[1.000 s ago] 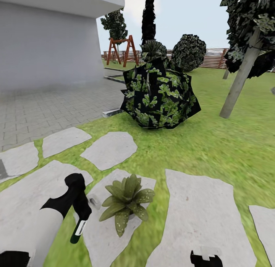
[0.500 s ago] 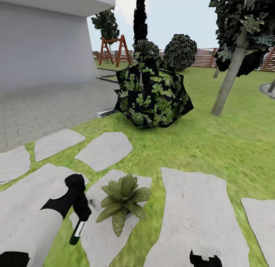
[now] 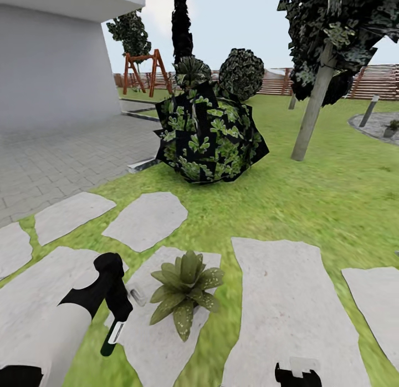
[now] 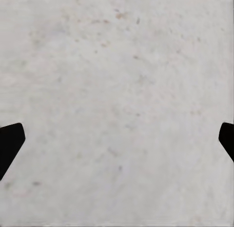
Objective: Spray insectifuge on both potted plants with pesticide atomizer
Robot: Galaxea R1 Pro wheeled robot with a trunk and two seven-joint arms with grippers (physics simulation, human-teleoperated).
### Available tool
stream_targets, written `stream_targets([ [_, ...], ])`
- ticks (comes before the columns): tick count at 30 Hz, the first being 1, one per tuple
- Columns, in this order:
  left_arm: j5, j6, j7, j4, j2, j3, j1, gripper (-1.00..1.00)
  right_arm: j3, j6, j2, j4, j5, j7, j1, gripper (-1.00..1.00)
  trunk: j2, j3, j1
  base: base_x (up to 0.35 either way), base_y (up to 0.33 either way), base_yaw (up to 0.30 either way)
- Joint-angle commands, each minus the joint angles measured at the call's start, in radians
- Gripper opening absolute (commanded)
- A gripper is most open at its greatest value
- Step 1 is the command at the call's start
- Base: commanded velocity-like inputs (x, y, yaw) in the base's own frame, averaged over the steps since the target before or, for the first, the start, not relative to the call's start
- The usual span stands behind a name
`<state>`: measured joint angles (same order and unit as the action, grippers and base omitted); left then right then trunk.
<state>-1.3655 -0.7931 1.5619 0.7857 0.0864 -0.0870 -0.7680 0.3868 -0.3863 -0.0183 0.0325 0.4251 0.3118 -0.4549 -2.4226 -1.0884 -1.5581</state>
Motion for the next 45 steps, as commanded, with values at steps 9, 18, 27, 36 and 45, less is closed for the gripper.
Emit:
stream_targets([
  [9, -0.007, -0.011, 0.009, 0.001, 0.001, -0.001, 0.001, -1.00, 0.007, -0.003, 0.000, -0.002, 0.012, 0.006, -0.001, 1.00, 0.000, -0.001, 0.000, 0.134, 0.194, -0.263],
  [18, -0.007, -0.011, 0.009, 0.001, 0.002, 0.000, 0.004, -1.00, 0.007, -0.003, -0.002, -0.002, 0.012, 0.006, -0.001, 1.00, 0.000, -0.001, 0.000, 0.007, 0.002, -0.263],
  [27, -0.007, -0.011, 0.009, 0.001, 0.009, 0.000, 0.004, -1.00, 0.007, -0.003, -0.002, -0.002, 0.013, 0.006, -0.001, 1.00, 0.000, -0.001, 0.000, 0.000, 0.000, -0.259],
  [36, -0.005, -0.011, 0.009, 0.001, 0.014, 0.002, 0.005, -1.00, 0.004, -0.005, -0.008, -0.003, 0.020, 0.001, -0.001, 1.00, 0.000, -0.001, 0.000, -0.168, 0.089, -0.025],
  [45, -0.004, -0.011, 0.009, -0.030, 0.010, 0.003, 0.006, -1.00, 0.004, -0.004, -0.006, -0.003, 0.018, 0.001, -0.001, 1.00, 0.000, -0.001, 0.000, 0.077, 0.230, -0.020],
])
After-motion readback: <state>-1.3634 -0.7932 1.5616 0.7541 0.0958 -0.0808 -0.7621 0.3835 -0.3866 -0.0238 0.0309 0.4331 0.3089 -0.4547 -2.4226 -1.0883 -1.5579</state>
